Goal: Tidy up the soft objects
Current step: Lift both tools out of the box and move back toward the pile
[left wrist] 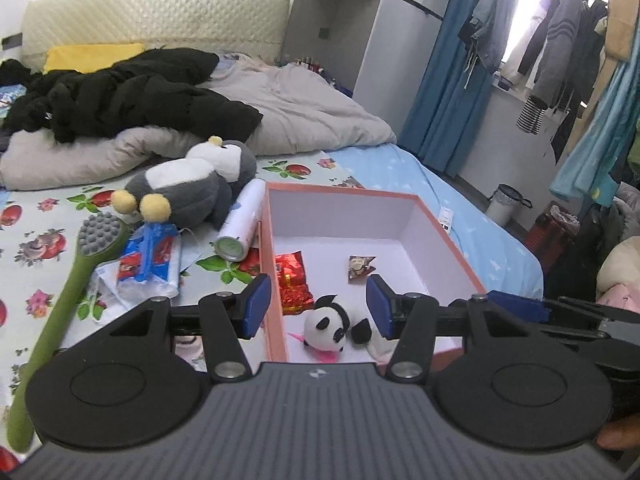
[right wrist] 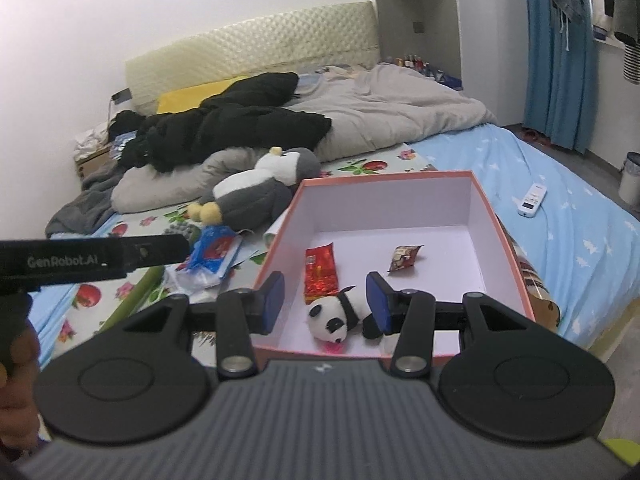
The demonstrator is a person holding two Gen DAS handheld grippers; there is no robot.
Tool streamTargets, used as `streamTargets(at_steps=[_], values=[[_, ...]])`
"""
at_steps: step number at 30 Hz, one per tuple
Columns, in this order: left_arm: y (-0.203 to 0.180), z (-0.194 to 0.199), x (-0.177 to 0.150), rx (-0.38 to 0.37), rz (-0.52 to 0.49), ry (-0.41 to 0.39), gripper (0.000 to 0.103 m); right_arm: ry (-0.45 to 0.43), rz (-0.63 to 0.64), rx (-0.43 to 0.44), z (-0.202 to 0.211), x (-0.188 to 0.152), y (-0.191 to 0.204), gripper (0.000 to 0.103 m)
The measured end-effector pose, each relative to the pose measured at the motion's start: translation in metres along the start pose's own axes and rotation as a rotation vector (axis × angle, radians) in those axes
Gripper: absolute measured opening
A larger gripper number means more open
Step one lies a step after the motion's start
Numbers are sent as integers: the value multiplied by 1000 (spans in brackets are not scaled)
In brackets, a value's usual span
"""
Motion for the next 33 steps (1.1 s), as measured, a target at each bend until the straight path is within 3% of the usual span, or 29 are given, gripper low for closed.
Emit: streamTargets(at_steps=[9,21,33], values=[[4,46,-22,46,42,-51,59,-8,23,59,25,-17,21,48],[46,95,-63,154,158,-69,59,10,93,157,35,-31,63,48],[93,144,-89,249,261,-139,59,56,203,268,36,-44,124,48]])
Point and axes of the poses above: each gripper's, at about its wrist camera, not at the fingertips, and z roughly against the way its jaws point, y to its left, x to its top, the point moved 10 cm from there along -z, roughly the way its jaws point, and after that the axes turned 10 degrees about -x, right-handed, at the moved point
